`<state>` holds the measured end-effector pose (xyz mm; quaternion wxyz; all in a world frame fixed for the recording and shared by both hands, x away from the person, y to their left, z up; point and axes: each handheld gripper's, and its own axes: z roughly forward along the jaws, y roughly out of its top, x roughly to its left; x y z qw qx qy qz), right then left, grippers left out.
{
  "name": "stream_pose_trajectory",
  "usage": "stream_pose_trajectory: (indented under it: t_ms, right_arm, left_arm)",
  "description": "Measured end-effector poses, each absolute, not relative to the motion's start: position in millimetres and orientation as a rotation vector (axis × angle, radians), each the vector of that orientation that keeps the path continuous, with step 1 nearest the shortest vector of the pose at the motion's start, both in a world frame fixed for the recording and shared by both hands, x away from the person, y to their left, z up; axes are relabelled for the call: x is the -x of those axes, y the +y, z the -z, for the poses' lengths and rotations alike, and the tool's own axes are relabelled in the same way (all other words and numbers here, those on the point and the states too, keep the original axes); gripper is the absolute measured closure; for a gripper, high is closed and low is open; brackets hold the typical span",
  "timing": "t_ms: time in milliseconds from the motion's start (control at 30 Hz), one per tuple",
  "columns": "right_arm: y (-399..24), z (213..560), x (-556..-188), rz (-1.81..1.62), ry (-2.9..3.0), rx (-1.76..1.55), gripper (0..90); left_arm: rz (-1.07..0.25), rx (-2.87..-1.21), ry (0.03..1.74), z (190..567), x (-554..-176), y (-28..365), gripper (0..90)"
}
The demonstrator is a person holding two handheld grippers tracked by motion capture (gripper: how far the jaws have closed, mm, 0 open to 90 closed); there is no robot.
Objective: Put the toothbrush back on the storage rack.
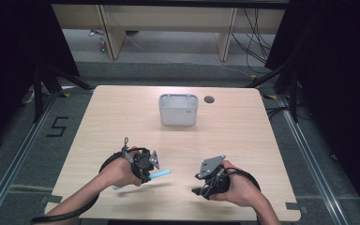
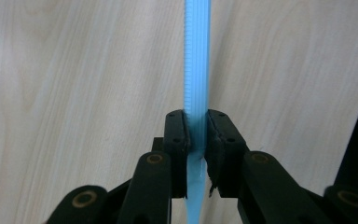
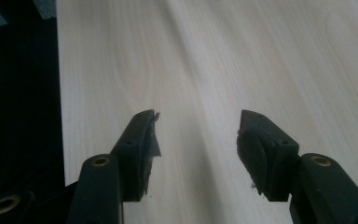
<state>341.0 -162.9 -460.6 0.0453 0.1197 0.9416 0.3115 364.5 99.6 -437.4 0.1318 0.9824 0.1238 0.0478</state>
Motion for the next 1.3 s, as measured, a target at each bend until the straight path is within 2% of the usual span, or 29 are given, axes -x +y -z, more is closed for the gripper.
stream_pose_trajectory:
  t_ms: [533,733,1067,1300]
  right_arm:
    - [-126,453,-353,-1.024,2.842,-0.195,45.6]
    - [-116,456,-357,-1.027,2.852,-0.115,49.2]
    - [-111,462,-354,-1.05,2.916,-0.083,69.7]
    - [-113,461,-349,-1.046,2.943,-0.094,76.8]
  left_arm:
    - [-0.132,-2.86,0.193,432,-355,76,78.3]
    - [-0.108,-2.841,0.154,430,-350,68,78.3]
    - [-0.101,-2.833,0.122,426,-345,63,78.3]
    - [-0.099,-2.837,0.09,426,-341,62,78.2]
